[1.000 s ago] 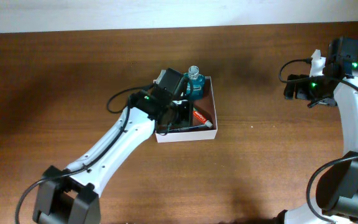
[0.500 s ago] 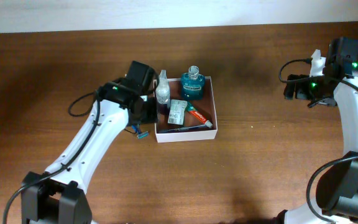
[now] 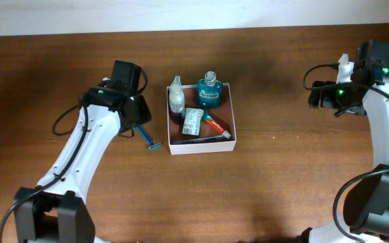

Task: Pack container
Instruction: 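Withdraw the left gripper left toward the blue razor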

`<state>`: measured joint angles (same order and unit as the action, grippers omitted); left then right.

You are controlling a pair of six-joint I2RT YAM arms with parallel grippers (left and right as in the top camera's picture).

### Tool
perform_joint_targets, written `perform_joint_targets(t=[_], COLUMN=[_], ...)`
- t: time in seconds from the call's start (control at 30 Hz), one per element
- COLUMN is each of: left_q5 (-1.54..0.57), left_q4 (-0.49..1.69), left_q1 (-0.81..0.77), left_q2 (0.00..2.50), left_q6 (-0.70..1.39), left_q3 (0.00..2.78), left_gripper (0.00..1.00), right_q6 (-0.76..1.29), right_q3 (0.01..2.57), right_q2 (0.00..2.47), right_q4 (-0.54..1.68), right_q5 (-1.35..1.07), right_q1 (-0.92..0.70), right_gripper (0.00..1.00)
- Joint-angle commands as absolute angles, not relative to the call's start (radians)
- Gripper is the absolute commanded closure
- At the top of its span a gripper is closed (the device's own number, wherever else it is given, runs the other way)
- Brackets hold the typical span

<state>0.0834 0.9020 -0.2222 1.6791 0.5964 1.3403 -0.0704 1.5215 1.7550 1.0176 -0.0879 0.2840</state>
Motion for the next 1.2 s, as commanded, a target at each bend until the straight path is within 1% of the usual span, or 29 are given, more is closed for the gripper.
perform_joint_targets(t=[0.0,0.1,0.53,0.67,0.8,0.83,0.93,0.97,1.0,1.03,1.17], left_q5=[0.091,0.091,0.091,0.084,0.064,0.055,0.037,0.038,0.038,0.038,0.039], left_q4=[0.863,0.841,0.794,0.78,0.764,0.763,0.764,0.763,0.762,0.762,0.76], left_q1=[-0.224,-0.219,-0.218,-0.218,-0.218,-0.218,-0.218,-0.218,-0.218,-0.218,-0.218], left_q2=[1.707,1.733,1.89,1.941,1.976,1.978,1.981,1.981,1.981,1.981,1.981], left_q6=[0.672,0.712,0.712,0.72,0.721,0.721,0.72,0.72,0.72,0.72,0.72], left_q3=[1.278,1.246,1.237,1.237,1.237,1.237,1.237,1.237,1.237,1.237,1.237], left_gripper=[0.53,0.54,0.55,0.64,0.77,0.77,0.75,0.71,0.7,0.66,0.65], right_q6=[-0.062,-0.062,-0.062,-0.062,-0.062,-0.062,-0.062,-0.062,-0.062,-0.062,-0.062], right_q3=[1.537,1.537,1.537,1.537,1.537,1.537,1.537,1.537,1.537,1.537,1.537], right_q2=[1.724,1.724,1.724,1.724,1.724,1.724,1.724,1.724,1.724,1.724,1.724], right_q4=[1.017,1.017,1.017,1.017,1.017,1.017,1.017,1.017,1.017,1.017,1.017], right_q5=[-0.097,-0.097,-0.097,-0.097,-0.097,-0.097,-0.097,-0.097,-0.097,-0.097,-0.097], right_q1=[0.288,0.289,0.289,0.289,0.289,0.289,0.289,0.289,0.289,0.289,0.289], right_gripper=[0.01,0.01,0.02,0.01,0.02,0.02,0.02,0.01,0.01,0.01,0.01])
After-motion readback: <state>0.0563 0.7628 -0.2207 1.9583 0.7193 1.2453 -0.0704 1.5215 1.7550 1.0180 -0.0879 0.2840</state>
